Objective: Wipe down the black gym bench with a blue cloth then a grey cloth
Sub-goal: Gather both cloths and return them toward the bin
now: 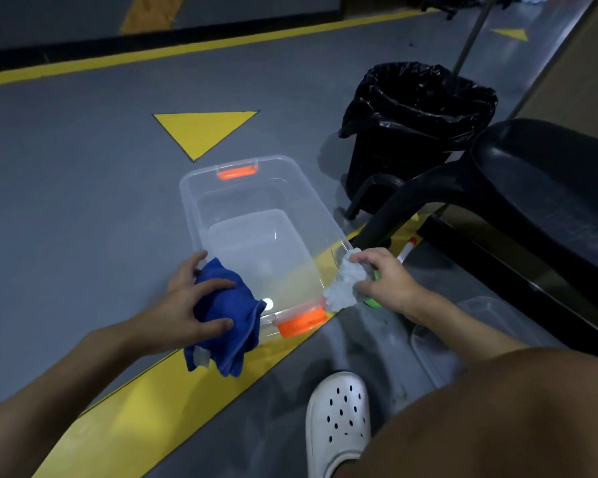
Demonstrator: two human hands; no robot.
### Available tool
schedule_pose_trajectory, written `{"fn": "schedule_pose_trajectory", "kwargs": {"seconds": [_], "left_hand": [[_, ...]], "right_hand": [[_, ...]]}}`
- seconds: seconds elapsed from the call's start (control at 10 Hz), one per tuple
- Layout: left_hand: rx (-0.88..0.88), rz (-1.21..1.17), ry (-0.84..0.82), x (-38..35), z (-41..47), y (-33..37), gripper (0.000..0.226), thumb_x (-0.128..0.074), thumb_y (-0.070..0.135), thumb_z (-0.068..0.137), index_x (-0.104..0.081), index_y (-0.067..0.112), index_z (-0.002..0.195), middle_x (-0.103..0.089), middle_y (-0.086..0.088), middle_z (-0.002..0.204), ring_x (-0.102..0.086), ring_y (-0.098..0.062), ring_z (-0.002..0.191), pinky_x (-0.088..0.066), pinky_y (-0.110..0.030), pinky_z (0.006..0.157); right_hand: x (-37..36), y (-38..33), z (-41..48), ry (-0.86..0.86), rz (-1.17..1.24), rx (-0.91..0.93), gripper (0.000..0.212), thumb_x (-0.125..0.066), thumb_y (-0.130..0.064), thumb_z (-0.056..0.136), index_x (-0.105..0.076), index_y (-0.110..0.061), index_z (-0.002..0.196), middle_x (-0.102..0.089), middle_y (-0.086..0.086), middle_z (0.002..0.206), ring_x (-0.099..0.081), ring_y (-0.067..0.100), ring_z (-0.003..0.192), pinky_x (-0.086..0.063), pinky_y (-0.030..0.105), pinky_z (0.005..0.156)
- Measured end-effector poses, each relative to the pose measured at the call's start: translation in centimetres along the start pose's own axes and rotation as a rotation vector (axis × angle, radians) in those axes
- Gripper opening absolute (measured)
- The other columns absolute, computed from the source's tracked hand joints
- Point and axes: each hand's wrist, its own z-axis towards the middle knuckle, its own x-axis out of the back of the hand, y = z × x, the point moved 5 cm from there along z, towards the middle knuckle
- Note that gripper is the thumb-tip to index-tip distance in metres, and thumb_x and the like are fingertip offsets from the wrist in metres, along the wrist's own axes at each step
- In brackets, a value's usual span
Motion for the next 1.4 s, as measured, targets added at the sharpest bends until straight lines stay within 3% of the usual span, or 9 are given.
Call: {"fn": "schedule_pose_trajectory", "kwargs": {"seconds": [0.1,0.2,0.5,0.7,0.9,1.0,1.2,1.4], "left_hand": [[-0.082,0.144,0.012,-0.5,0.0,0.5,0.078,-0.051,0.076,0.065,-0.042,0.043,0.134,-0.005,0.011,0.155,-0.003,-0.009,0.141,-0.022,-0.038,0.115],[-0.143,0.235,0.008,-0.7,0.2,0.6,0.084,-0.047,0.080,0.070,-0.039,0.034,0.140,-0.017,0.009,0.154,-0.001,-0.010,0.144,-0.018,-0.035,0.114],[-0.161,0.308,-0.100,-0.9,0.3,0.4,0.090,-0.036,0.087,0.071,-0.028,0.038,0.146,-0.017,0.003,0.153,-0.001,-0.018,0.144,-0.018,-0.041,0.115],[-0.167,0.332,-0.128,-0.7,0.4,0.4,0.084,-0.042,0.085,0.071,-0.032,0.041,0.141,-0.019,0.005,0.152,-0.005,-0.019,0.144,-0.022,-0.045,0.116],[-0.136,0.235,-0.115,-0.3,0.7,0.6,0.087,-0.058,0.079,0.065,-0.029,0.046,0.140,-0.016,0.015,0.149,-0.005,-0.009,0.141,-0.022,-0.037,0.115],[-0.132,0.261,-0.095,0.0,0.7,0.6,0.089,-0.060,0.080,0.063,-0.028,0.048,0.140,-0.013,0.015,0.149,-0.006,-0.009,0.140,-0.021,-0.033,0.113],[-0.117,0.359,-0.165,-0.2,0.9,0.7,0.079,-0.052,0.082,0.062,-0.029,0.056,0.133,-0.013,0.014,0.150,-0.002,-0.012,0.141,-0.021,-0.040,0.115],[-0.128,0.293,-0.116,0.8,1.1,2.0,0.081,-0.053,0.085,0.060,-0.031,0.053,0.131,-0.022,0.011,0.147,-0.013,-0.013,0.138,-0.024,-0.035,0.112]], "right_hand": [[0.0,0.3,0.0,0.006,-0.034,0.032,0.048,-0.077,-0.013,0.077,-0.061,-0.024,0.121,-0.036,-0.006,0.127,-0.035,0.018,0.125,-0.034,0.025,0.103],[0.0,0.5,0.0,0.086,-0.069,0.092,0.043,-0.080,-0.029,0.078,-0.063,-0.025,0.118,-0.035,-0.005,0.123,-0.031,0.016,0.120,-0.030,0.025,0.103],[-0.3,0.5,0.1,0.094,-0.176,0.172,0.046,-0.078,-0.025,0.082,-0.062,-0.017,0.125,-0.052,-0.003,0.128,-0.042,0.019,0.118,-0.038,0.034,0.101],[-0.2,0.5,0.2,0.060,-0.189,0.184,0.044,-0.078,-0.027,0.083,-0.063,-0.021,0.124,-0.050,-0.006,0.129,-0.042,0.019,0.122,-0.039,0.040,0.104],[0.1,0.7,0.0,0.069,-0.148,0.169,0.049,-0.080,-0.029,0.080,-0.062,-0.024,0.126,-0.041,-0.008,0.125,-0.040,0.016,0.124,-0.041,0.037,0.104],[0.2,0.9,0.0,0.057,-0.159,0.166,0.048,-0.079,-0.031,0.081,-0.062,-0.026,0.126,-0.039,-0.008,0.125,-0.038,0.016,0.124,-0.040,0.037,0.104],[0.2,1.0,-0.3,0.035,-0.215,0.173,0.051,-0.078,-0.031,0.081,-0.059,-0.027,0.129,-0.039,-0.006,0.126,-0.037,0.015,0.122,-0.040,0.040,0.104],[2.0,0.1,-0.9,0.069,-0.198,0.195,0.055,-0.080,-0.039,0.078,-0.061,-0.024,0.128,-0.038,-0.006,0.122,-0.039,0.012,0.115,-0.037,0.025,0.094]]}}
